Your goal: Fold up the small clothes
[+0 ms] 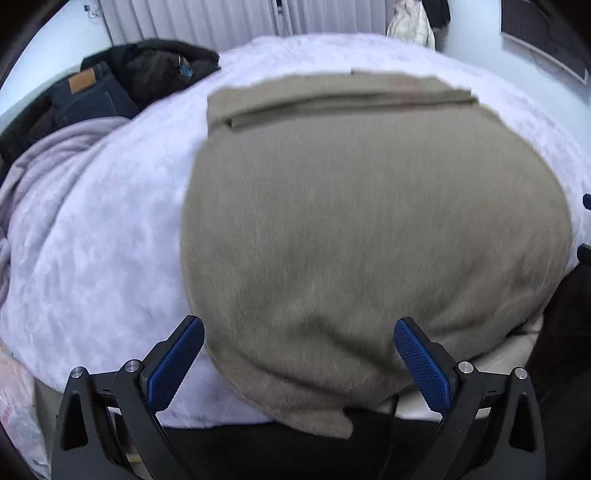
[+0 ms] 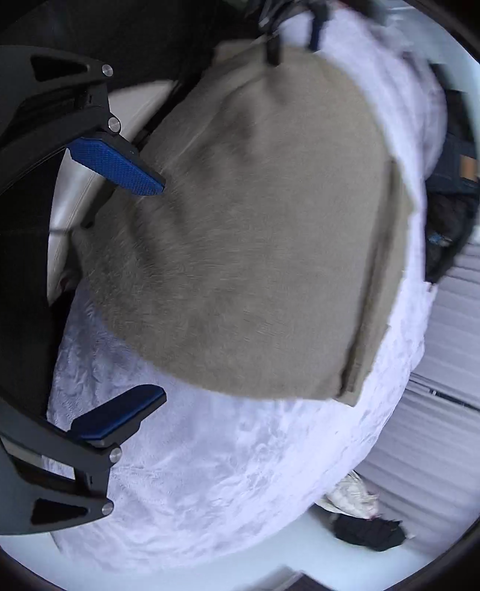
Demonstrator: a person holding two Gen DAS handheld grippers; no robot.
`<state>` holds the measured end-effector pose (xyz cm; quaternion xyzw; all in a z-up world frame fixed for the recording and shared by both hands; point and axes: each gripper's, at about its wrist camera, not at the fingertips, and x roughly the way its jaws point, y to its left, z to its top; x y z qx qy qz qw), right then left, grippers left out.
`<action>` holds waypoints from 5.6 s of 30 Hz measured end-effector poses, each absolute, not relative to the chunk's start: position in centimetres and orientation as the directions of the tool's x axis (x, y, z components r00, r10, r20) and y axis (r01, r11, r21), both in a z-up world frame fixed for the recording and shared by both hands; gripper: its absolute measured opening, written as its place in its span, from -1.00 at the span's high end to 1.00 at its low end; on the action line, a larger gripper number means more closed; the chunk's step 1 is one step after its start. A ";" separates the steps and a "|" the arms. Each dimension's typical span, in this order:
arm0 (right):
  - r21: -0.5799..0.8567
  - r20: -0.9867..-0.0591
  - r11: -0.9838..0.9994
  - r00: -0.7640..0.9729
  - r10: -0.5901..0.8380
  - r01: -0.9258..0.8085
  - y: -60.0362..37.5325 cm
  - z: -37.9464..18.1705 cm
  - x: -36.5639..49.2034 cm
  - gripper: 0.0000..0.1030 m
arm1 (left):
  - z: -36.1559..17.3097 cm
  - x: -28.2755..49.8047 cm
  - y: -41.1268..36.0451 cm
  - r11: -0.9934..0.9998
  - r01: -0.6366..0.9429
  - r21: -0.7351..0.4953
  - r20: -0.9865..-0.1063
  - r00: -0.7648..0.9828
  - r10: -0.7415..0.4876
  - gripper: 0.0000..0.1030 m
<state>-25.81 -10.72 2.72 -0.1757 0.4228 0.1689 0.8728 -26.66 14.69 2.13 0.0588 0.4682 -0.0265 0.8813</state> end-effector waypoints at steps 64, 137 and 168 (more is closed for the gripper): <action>-0.203 -0.743 0.842 0.639 0.201 -0.500 -7.4 7.1 -24.7 -0.99 | 7.1 -20.7 17.4 0.999 -0.030 0.031 -0.757 0.652 0.043 -1.00; 0.196 -0.721 0.819 0.487 0.493 -0.540 -18.3 1.6 -25.8 0.10 | -1.7 -25.6 20.6 0.938 0.185 -0.292 -0.769 0.538 -0.345 -0.79; 0.459 -0.459 0.709 0.540 0.706 -0.536 -21.2 12.7 -17.0 0.74 | 12.1 -19.3 23.2 0.917 0.170 -0.362 -0.573 0.736 -0.362 0.81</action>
